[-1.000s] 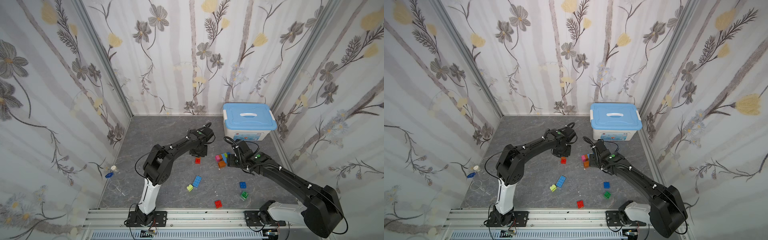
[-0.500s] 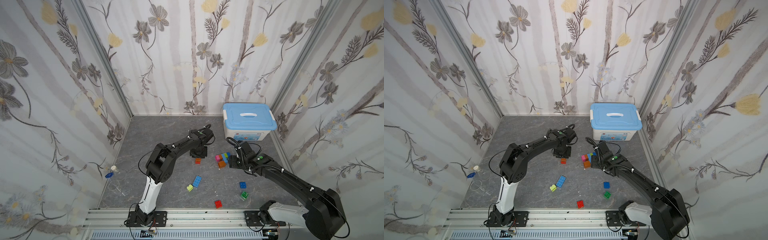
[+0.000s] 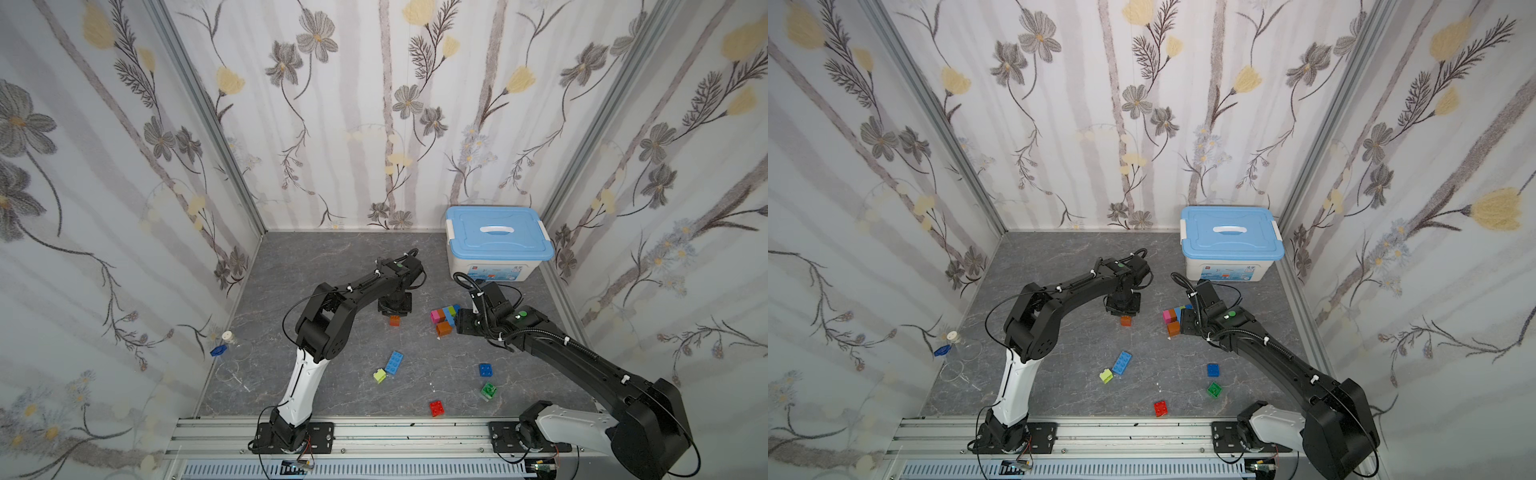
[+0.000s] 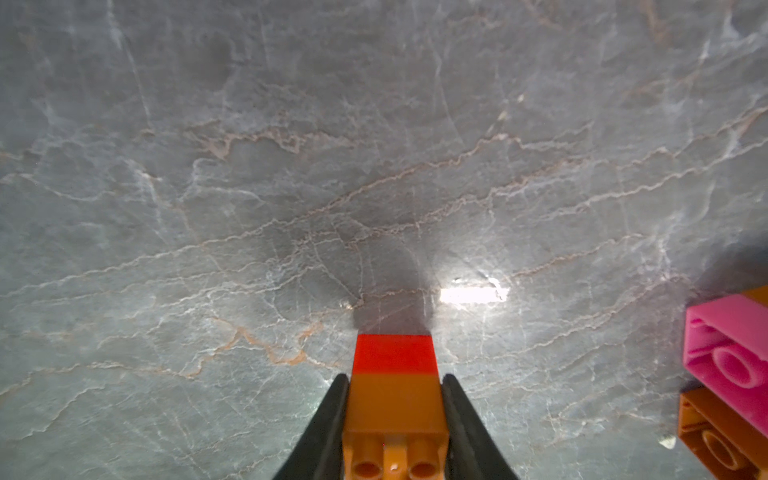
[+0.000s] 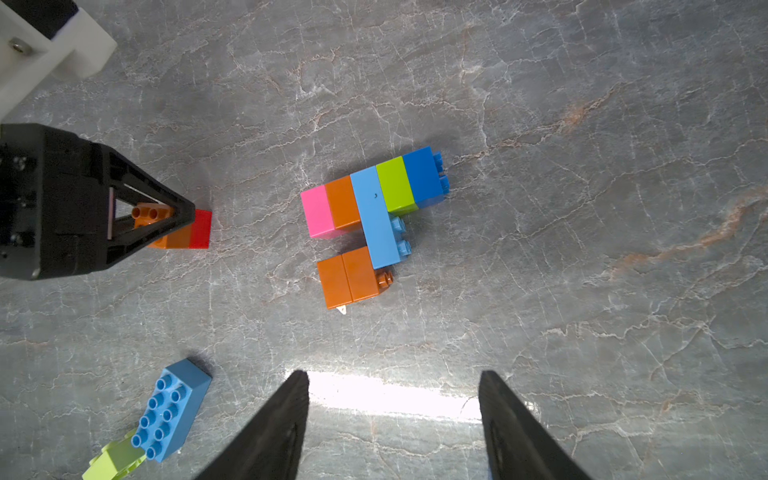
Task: Assemble the letter h with lego
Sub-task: Assemble the lego brick with the lego brick.
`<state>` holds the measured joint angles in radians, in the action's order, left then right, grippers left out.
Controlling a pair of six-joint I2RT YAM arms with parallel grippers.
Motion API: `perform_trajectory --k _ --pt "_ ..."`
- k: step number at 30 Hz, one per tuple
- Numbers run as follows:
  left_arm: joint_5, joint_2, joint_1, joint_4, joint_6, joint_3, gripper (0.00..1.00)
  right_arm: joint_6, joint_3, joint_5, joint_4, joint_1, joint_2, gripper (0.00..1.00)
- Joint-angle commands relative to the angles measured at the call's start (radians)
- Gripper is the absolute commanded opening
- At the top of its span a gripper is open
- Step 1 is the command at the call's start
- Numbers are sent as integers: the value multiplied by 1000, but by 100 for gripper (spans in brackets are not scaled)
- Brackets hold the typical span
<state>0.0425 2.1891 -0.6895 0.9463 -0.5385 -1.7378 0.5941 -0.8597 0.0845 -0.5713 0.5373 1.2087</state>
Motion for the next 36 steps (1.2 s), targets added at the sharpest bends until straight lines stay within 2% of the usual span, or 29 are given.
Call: perform_trajectory --k 1,9,12,16,19,27,30,33,36 --pt "37 41 20 -13 11 12 33 12 -9 -10 7 0 -4 66" --pt "49 136 43 -1 33 -2 30 20 -1 -16 -3 0 -24 66" --pt "7 147 37 -6 28 15 26 24 4 -15 -3 -1 -30 66" --pt "-104 111 5 -42 27 72 26 27 0 -19 -7 -1 -30 66" --pt "-136 93 11 -46 23 100 25 35 -5 -23 -2 0 -28 65" --pt "-220 -67 73 -66 23 180 22 20 -32 -49 -21 1 10 65" --pt "-240 -130 115 -94 -6 257 23 -3 -66 -51 -68 15 63 65" --pt "-205 -210 172 -171 -58 397 23 -29 -103 -56 -63 68 111 65" --pt "-171 -262 231 -236 -99 501 25 -93 -165 -59 -66 170 191 66"
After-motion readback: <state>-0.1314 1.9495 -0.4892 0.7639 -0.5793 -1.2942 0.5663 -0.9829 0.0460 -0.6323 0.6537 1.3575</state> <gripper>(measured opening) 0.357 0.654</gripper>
